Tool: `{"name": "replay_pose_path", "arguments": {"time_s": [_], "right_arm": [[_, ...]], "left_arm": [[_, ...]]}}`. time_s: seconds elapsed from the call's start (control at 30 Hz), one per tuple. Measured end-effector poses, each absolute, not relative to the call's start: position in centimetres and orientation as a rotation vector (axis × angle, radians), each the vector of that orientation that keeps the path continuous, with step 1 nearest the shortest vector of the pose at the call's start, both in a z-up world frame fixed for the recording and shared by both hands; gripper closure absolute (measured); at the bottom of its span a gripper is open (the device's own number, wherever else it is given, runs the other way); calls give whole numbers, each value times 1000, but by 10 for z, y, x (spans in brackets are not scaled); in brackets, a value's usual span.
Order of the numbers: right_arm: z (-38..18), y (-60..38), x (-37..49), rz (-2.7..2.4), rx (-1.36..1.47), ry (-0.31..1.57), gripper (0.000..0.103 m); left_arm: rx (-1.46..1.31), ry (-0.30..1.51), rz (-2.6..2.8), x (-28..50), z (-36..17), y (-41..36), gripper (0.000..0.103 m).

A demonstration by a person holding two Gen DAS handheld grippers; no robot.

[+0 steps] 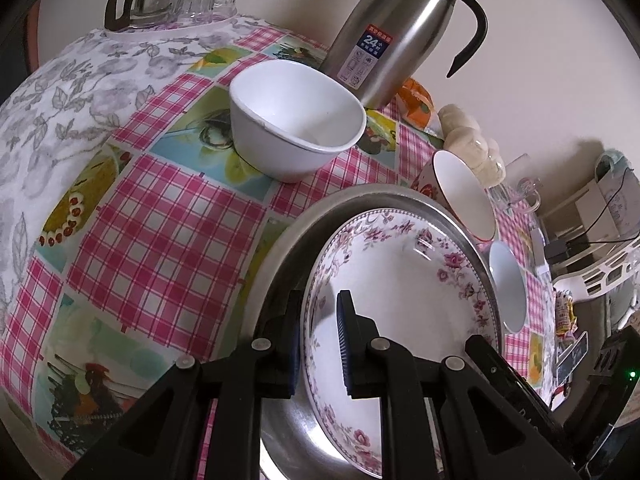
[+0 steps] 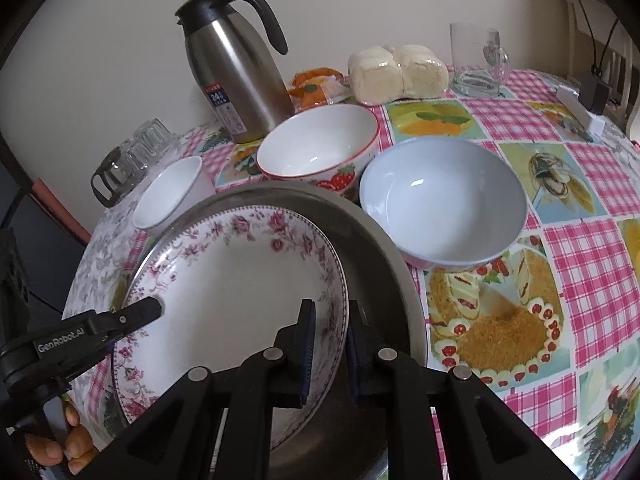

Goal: Organize plates and bowls
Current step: 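Lower the floral plate into the steel basin with both tools, then set the floral plate flat inside the basin and open both tools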

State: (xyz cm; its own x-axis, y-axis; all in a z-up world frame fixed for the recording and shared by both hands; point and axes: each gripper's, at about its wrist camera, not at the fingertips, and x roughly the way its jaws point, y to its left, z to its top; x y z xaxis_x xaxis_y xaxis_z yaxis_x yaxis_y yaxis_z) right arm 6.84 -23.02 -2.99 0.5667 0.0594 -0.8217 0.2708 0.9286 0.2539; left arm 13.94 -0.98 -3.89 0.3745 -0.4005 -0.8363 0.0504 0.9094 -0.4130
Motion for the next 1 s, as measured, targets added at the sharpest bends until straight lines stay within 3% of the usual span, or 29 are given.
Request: {"name": "replay_pose_path", "arguments": {"time_s": [1.0], "right_arm": [[-32, -233, 64, -163, 380, 1059, 86]], "left_arm": [[-275, 1243, -256, 134, -42, -21, 84]]}}
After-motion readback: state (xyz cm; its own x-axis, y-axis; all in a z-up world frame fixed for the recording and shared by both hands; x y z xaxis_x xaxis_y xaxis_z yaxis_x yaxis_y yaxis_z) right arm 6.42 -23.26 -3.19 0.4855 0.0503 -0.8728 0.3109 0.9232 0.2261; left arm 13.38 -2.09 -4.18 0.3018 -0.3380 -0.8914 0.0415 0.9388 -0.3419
